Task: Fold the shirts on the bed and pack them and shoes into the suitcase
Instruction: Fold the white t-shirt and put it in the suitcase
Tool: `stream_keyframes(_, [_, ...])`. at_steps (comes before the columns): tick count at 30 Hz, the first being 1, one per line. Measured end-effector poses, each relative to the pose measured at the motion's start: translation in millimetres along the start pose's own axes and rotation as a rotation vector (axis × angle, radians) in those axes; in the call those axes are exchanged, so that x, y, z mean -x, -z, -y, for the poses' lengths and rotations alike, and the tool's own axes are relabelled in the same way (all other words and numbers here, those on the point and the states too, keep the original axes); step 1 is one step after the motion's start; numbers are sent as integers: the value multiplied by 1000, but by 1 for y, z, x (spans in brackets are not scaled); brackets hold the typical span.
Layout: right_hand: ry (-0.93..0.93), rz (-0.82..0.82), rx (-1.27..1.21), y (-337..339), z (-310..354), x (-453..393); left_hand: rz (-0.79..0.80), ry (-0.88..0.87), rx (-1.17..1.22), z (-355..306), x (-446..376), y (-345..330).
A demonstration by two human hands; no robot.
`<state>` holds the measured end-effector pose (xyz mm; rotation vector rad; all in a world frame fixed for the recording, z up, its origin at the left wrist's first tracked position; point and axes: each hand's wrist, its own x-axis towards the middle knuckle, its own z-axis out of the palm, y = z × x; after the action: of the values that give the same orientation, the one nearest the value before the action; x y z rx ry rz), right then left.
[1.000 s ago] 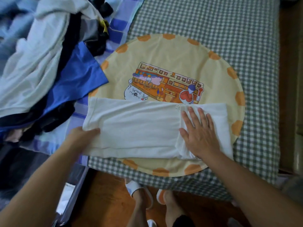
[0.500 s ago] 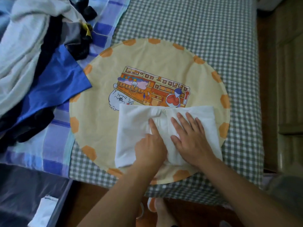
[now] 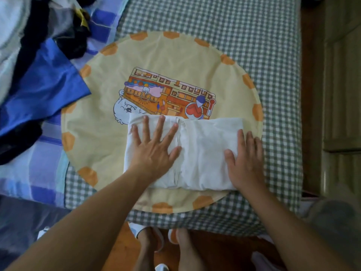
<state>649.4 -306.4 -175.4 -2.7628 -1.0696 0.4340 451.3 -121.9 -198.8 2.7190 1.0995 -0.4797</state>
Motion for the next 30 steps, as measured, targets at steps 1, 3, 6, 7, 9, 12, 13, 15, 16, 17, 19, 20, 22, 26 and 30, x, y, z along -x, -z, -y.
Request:
stream_keyframes(1, [-9,-19,-12,3,2,1,-27,17,14,-4,3,2])
stream_keyframes(3, [-47,-46,-111,15,11,2,-96,34,58,-14,17,0])
stream_keyframes(6, [-261,81,-388,27,14,2,-41,17,125,-23,32,-6])
stream_keyframes(7, [-350,136,-497,30,12,1,-4,20,162,-23,31,-4])
stream_keyframes(9, [-483,212,-704,37,7,-3,39,45,368,-21,27,14])
stream_keyframes(12, [-543,320,-992,61,15,-3,-19,327,1124,-8,45,69])
stream_keyframes(13, [-520,334,-1050,71,25,0,-49,438,1369,1,57,86])
stream_keyframes(15, [-430,319,-1098,85,58,9,-37,584,1778,20,80,108])
stream_keyframes(16, [-367,310,-1093,89,80,16,8,615,1928,27,87,114])
stream_keyframes(17, [-289,321,-1083,90,104,24,54,626,2024,33,90,119])
stream_keyframes(19, [-145,385,-1042,81,150,37,114,657,2043,41,87,117])
stream_keyframes(20, [-85,396,-982,71,168,42,125,668,1981,43,83,110])
stream_keyframes(22, [-5,335,-788,49,185,43,96,655,1712,47,75,95])
stream_keyframes(26, [97,119,-433,20,176,16,36,617,1336,61,69,69])
stream_keyframes(30, [518,-27,-141,5,180,-15,-78,564,850,49,79,62])
